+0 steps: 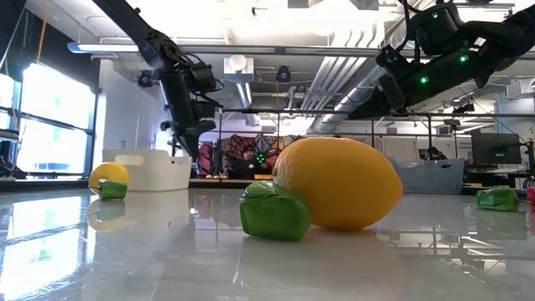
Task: Sort produce into baskets
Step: Put the green bell pepper into the gray bin
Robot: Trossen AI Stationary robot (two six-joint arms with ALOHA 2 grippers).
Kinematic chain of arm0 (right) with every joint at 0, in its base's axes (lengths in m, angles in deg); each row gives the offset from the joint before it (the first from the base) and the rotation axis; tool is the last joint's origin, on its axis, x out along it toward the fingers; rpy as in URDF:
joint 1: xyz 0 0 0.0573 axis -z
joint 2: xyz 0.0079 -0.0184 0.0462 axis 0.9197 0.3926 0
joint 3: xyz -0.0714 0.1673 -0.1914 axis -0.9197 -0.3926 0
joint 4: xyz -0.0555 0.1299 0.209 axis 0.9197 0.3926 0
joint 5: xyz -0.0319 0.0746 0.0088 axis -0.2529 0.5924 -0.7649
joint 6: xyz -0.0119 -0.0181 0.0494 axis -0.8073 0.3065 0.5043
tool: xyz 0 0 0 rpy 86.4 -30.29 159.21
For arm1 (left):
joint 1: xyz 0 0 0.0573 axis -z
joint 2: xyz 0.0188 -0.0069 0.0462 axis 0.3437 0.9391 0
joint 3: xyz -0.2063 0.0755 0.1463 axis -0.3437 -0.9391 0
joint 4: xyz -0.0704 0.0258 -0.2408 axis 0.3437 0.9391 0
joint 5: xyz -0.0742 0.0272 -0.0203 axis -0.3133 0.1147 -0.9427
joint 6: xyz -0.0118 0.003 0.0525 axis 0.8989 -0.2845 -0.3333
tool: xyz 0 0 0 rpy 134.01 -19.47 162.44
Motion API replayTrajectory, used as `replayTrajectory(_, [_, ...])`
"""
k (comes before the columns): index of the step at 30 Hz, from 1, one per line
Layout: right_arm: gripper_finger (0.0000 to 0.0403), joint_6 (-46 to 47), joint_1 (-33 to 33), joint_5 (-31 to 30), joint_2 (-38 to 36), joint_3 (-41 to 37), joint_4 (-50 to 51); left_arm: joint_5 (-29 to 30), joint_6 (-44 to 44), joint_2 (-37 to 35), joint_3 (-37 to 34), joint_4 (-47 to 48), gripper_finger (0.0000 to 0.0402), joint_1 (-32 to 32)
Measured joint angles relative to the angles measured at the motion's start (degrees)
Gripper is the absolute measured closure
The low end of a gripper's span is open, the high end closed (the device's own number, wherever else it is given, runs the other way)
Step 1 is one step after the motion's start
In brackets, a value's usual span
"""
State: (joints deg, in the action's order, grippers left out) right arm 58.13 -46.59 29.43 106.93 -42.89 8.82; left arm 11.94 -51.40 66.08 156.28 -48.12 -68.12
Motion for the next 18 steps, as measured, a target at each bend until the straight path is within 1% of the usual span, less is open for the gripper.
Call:
replayTrajectory(7, [0.0402, -0.15, 0.0, 0.0, 0.0, 0.0, 0.0, 0.2, -0.2, 0.05, 0.02, -2.52, 0.0398, -1.08])
replayTrajectory(10, [0.0402, -0.15, 0.0, 0.0, 0.0, 0.0, 0.0, 0.44, -0.56, -0.15, 0.0, -4.76, 0.0398, -0.06])
replayTrajectory(13, [0.0402, -0.14, 0.0, 0.0, 0.0, 0.0, 0.02, 0.53, -0.95, -0.17, -0.32, -9.24, 0.0398, 1.49])
replayTrajectory(18, [0.0402, 0.0, -0.02, -0.02, 0.0, 0.0, 0.02, 1.31, -1.1, -0.35, -5.15, -22.47, 0.0399, 4.93])
